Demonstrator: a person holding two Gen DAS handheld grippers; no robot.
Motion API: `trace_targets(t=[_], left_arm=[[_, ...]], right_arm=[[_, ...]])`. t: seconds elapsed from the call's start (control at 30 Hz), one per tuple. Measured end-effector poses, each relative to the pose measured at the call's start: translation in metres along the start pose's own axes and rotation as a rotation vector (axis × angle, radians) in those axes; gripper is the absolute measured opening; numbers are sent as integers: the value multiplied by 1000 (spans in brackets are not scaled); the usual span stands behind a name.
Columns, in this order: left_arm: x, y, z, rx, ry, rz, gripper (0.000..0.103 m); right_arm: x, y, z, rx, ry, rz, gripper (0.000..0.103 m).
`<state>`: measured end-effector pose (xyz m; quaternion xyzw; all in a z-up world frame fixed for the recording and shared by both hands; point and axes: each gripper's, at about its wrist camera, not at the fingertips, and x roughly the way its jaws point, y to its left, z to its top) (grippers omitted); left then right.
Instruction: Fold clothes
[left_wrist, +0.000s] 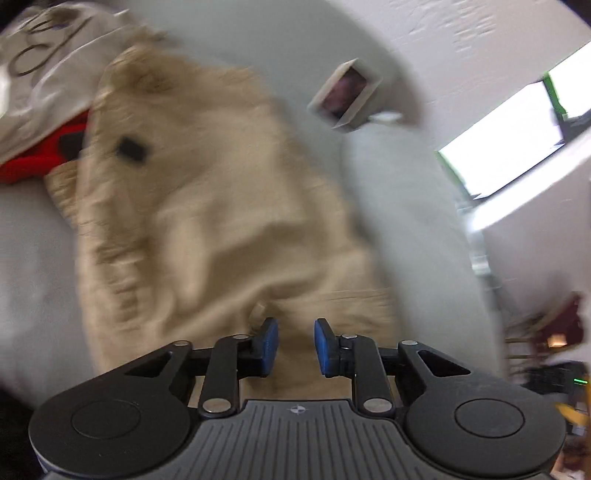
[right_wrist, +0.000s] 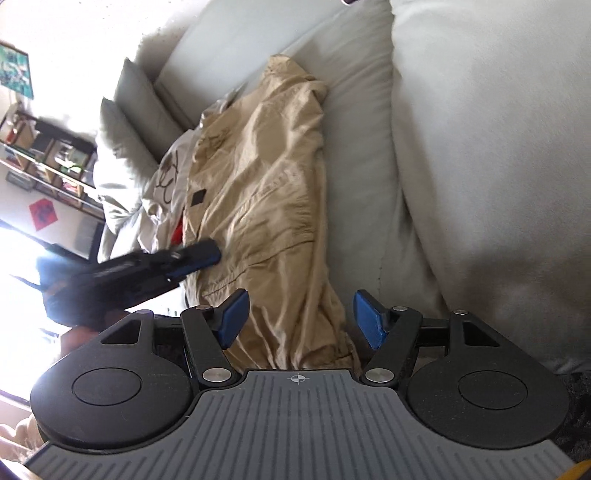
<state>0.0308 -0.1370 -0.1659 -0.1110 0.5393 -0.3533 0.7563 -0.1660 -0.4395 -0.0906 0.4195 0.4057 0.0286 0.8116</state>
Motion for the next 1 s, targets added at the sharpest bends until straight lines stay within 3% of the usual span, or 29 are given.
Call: trace_targets(t=[0.17,0.3,0.37,0.5,0.73,0.77,0.87,1.0], left_arm=[[0,-2,6,25,30,22,9],[-3,-13,11,93,46,6,11],[5,-16,11,152,72,62,11],[19,-7,20,118,106,65,10],[18,-2,18,116,117,54,12],[18,-3,18,121,117,57,12],[18,-2,18,130,119,52,12],[20,-3,18,156,120,53,12]], right_arm=[[6,-5,1,15,20,30,69],[13,-5,5,-51,71,49,69],[20,-6,7,-90,109,74,70],[40,-3,10,-156,183,150,71],[57,1,6,-216,217,219,70],[57,3,5,-226,223,214,69],[57,9,1,-256,243,198,53],[57,16,-4,-296,268,177,52]])
